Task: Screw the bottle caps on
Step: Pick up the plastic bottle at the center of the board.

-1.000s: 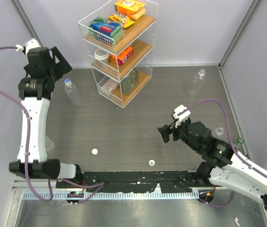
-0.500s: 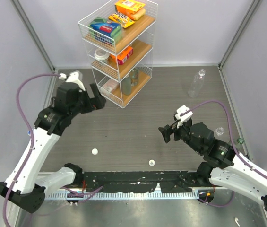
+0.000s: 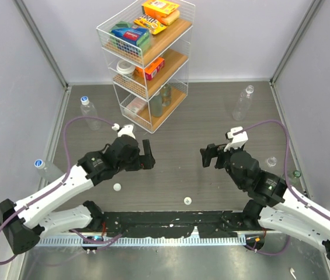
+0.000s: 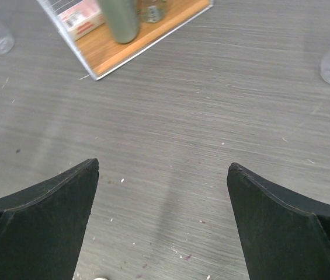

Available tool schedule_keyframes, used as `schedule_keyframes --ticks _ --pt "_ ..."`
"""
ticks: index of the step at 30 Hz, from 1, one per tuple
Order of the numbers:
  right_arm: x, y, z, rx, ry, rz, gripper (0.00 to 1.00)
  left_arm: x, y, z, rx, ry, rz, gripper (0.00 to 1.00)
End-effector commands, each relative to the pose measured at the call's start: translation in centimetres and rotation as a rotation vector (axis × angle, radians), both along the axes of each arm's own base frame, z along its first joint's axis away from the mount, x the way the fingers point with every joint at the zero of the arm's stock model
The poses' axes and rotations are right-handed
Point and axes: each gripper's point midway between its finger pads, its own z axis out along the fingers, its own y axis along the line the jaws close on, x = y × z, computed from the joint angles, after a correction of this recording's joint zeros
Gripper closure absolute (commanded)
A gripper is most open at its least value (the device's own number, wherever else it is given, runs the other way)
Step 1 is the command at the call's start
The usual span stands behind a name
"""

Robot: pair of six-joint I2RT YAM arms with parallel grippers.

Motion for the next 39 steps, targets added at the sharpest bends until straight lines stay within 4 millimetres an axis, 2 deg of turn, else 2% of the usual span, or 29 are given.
schedule_keyframes --ticks 1,6,9,10,11,12,13,14,15,16,17,18,19,20,21,25,26,27,28,29,30,33,39 --pt "1.6 -2.1 1.0 0.076 -0.009 -0.219 0.04 0.8 -1.5 1.1 -0.072 -0.057 0.035 0.00" --pt "3.2 -2.0 -0.5 0.035 0.051 -0.301 0.05 -0.1 -1.9 0.1 -0.105 -0.060 0.013 0.00" --pt "5.2 -2.8 -2.1 -0.001 0.109 -0.376 0.05 -0.4 -1.5 -0.4 -0.113 -0.064 0.019 0.00" --pt "5.9 -3.2 -1.6 0.007 0.111 -0.400 0.05 -0.5 -1.3 -0.6 -0.115 -0.062 0.019 0.00" --pt "6.9 -3.9 -2.3 -0.008 0.139 -0.433 0.05 -0.7 -1.2 -0.6 -0.119 -0.064 0.018 0.00" --pt "7.7 -4.5 -1.7 -0.006 0.139 -0.453 0.05 -0.8 -1.0 -0.6 -0.123 -0.068 0.017 0.00" --pt "8.9 -5.8 -2.1 -0.017 0.160 -0.504 0.05 -0.8 -1.0 -0.7 -0.124 -0.072 0.015 0.00" --pt "9.9 -6.2 -1.2 -0.011 0.151 -0.521 0.05 -0.9 -0.9 -0.6 -0.129 -0.079 0.015 0.00" --pt "11.1 -7.7 -1.8 -0.020 0.175 -0.569 0.05 -0.9 -0.9 -0.6 -0.133 -0.084 0.011 0.00" --pt "12.3 -8.2 -0.6 -0.016 0.154 -0.583 0.06 -0.9 -0.8 -0.4 -0.137 -0.092 0.010 0.00" --pt "13.5 -10.0 -1.4 -0.060 0.172 -0.633 0.06 -0.9 -0.7 -0.4 -0.139 -0.096 0.010 0.00" --pt "15.1 -11.3 -1.1 -0.064 0.161 -0.679 0.07 -0.9 -0.6 -0.2 -0.140 -0.106 0.004 0.00" --pt "15.9 -11.9 -0.6 -0.108 0.144 -0.679 0.11 -0.9 -0.6 -0.1 -0.141 -0.114 0.002 0.00" --pt "17.4 -12.7 -0.9 -0.118 0.125 -0.698 0.13 -0.9 -0.5 0.0 -0.140 -0.121 0.000 0.00" --pt "18.1 -13.0 -0.9 -0.138 0.108 -0.693 0.15 -0.9 -0.4 0.1 -0.140 -0.127 -0.004 0.00" --pt "22.5 -14.3 -0.9 -0.136 0.026 -0.689 0.15 -1.0 -0.3 -0.2 -0.141 -0.136 -0.005 0.00" --pt "23.2 -15.1 -1.5 -0.142 0.035 -0.711 0.15 -1.0 -0.2 -0.2 -0.143 -0.136 -0.003 0.00" --pt "24.1 -15.4 -0.8 -0.136 0.013 -0.720 0.15 -1.0 -0.2 -0.1 -0.146 -0.141 -0.004 0.00" --pt "24.7 -16.2 -1.5 -0.146 0.022 -0.738 0.15 -1.1 -0.2 -0.1 -0.151 -0.143 -0.006 0.00" --pt "25.4 -16.4 -0.9 -0.156 -0.007 -0.737 0.15 -1.1 -0.2 -0.2 -0.152 -0.143 -0.009 0.00" --pt "25.8 -17.2 -1.6 -0.167 0.000 -0.754 0.15 -1.2 -0.1 -0.2 -0.151 -0.146 -0.013 0.00" --pt "27.2 -17.5 -1.9 -0.177 -0.007 -0.737 0.19 -1.2 0.0 0.0 -0.148 -0.159 -0.021 0.00" --pt "29.1 -18.9 -2.0 -0.172 -0.022 -0.756 0.18 -0.8 -0.1 0.9 -0.154 -0.182 -0.019 0.00"
